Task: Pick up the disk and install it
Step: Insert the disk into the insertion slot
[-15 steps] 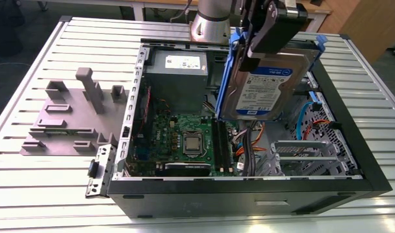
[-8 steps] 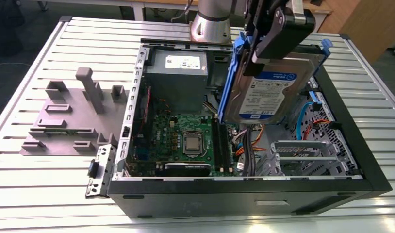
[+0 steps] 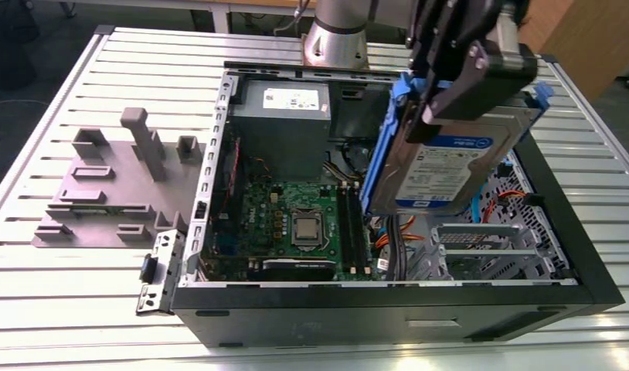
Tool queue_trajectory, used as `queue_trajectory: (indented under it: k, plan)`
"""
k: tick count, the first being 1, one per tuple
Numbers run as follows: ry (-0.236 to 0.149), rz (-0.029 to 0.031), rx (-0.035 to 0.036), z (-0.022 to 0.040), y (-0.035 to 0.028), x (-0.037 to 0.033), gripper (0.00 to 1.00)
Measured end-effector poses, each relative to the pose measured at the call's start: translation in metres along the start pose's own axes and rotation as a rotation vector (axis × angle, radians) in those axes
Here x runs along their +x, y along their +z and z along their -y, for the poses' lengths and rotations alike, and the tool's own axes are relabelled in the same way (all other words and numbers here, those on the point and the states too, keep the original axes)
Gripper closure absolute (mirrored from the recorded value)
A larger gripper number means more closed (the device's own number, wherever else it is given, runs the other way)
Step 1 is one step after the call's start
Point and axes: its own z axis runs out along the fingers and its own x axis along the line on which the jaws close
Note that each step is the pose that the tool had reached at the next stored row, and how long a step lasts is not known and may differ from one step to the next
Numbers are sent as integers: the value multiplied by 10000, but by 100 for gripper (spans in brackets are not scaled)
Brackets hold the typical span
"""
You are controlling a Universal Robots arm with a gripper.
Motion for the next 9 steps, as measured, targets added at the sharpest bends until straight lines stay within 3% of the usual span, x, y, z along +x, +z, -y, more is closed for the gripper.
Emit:
queue_trajectory:
  k: [9]
  plan:
    - [0,-2,0,334,43,50,64]
